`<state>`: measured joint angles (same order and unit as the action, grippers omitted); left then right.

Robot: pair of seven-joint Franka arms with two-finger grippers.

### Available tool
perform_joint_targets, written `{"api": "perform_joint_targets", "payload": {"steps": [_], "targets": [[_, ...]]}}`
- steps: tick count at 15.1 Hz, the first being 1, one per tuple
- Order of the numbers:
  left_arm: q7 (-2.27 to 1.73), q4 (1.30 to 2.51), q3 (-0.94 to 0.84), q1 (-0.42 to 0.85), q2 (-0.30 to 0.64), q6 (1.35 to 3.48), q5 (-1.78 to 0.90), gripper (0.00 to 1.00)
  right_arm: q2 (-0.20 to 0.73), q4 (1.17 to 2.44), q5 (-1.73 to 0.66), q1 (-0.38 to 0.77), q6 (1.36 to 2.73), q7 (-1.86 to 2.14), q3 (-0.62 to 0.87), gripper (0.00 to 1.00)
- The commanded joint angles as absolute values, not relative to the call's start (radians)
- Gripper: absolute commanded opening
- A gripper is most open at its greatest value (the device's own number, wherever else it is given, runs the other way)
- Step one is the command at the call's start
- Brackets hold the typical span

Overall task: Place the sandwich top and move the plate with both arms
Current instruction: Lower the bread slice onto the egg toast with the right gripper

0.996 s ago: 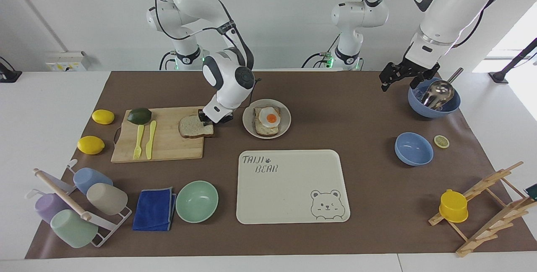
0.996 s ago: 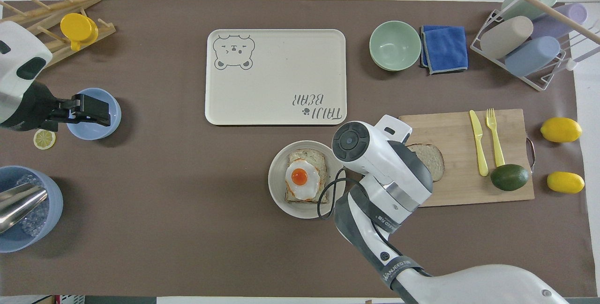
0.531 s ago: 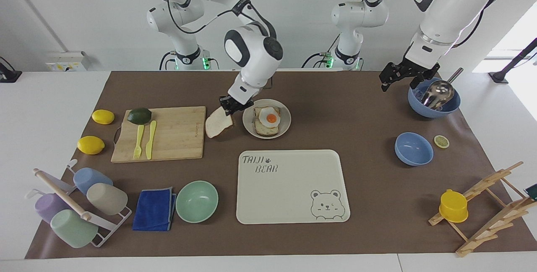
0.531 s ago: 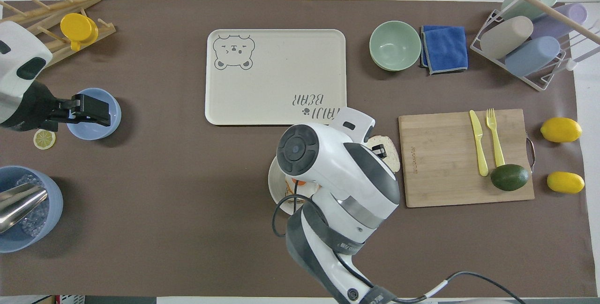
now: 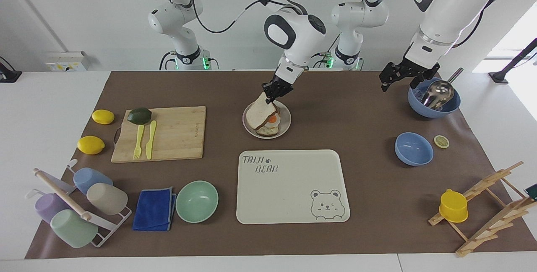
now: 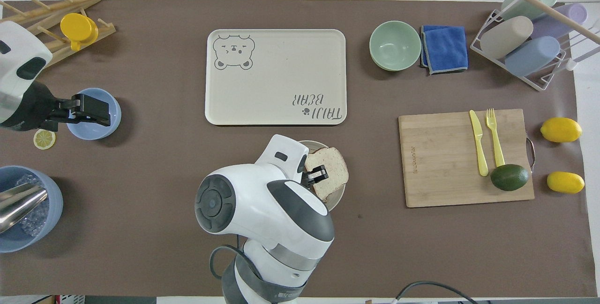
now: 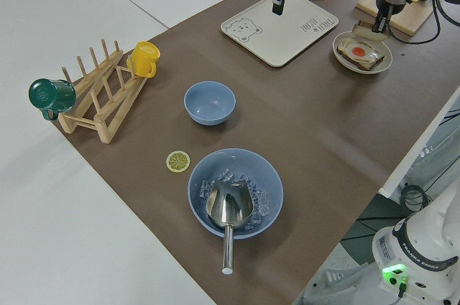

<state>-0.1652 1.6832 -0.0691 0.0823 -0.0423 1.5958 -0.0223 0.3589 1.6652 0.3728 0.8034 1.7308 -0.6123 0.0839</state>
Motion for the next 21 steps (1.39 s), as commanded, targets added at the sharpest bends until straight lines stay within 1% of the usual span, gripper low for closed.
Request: {"api": "perform_joint_targets", "payload": {"steps": [1,4,7,11,12,13,14,16,18,19,21], "targets": [[-0.161,1.69,-0.067,0.08,-0.058,1.583,-0.018,1.0,0.387,1.653,0.407,0.814,1.735,-0.626,0.091,0.0],[-0.161,1.69,-0.067,0.078,-0.058,1.583,-0.018,1.0,0.39,1.667,0.403,0.819,1.756,-0.66,0.092,0.0],[-0.161,1.69,-0.067,0.08,-0.058,1.583,-0.018,1.0,0.382,1.71,0.382,0.821,1.825,-0.716,0.094,0.0],[-0.161,1.69,-0.067,0.08,-0.058,1.583,-0.018,1.0,0.383,1.72,0.295,0.81,1.868,-0.733,0.095,0.0],[-0.161,1.69,-0.067,0.08,-0.06,1.583,-0.018,1.0,0.383,1.72,0.258,0.807,1.879,-0.735,0.095,0.17],[-0.161,1.69,-0.067,0.08,-0.06,1.583,-0.017,1.0,0.383,1.721,0.253,0.808,1.882,-0.732,0.095,0.65],[-0.161,1.69,-0.067,0.08,-0.058,1.583,-0.017,1.0,0.383,1.721,0.253,0.81,1.881,-0.723,0.095,1.0],[-0.161,1.69,-0.067,0.08,-0.058,1.58,-0.018,1.0,0.376,1.712,0.249,0.798,1.885,-0.713,0.095,1.0],[-0.161,1.69,-0.067,0.08,-0.06,1.582,-0.017,1.0,0.33,1.71,0.244,0.737,1.888,-0.704,0.097,1.0],[-0.161,1.69,-0.067,0.08,-0.06,1.582,-0.018,1.0,0.296,1.71,0.223,0.689,1.884,-0.69,0.097,1.0],[-0.161,1.69,-0.067,0.078,-0.06,1.582,-0.018,1.0,0.223,1.71,0.119,0.538,1.855,-0.617,0.095,1.0]]}}
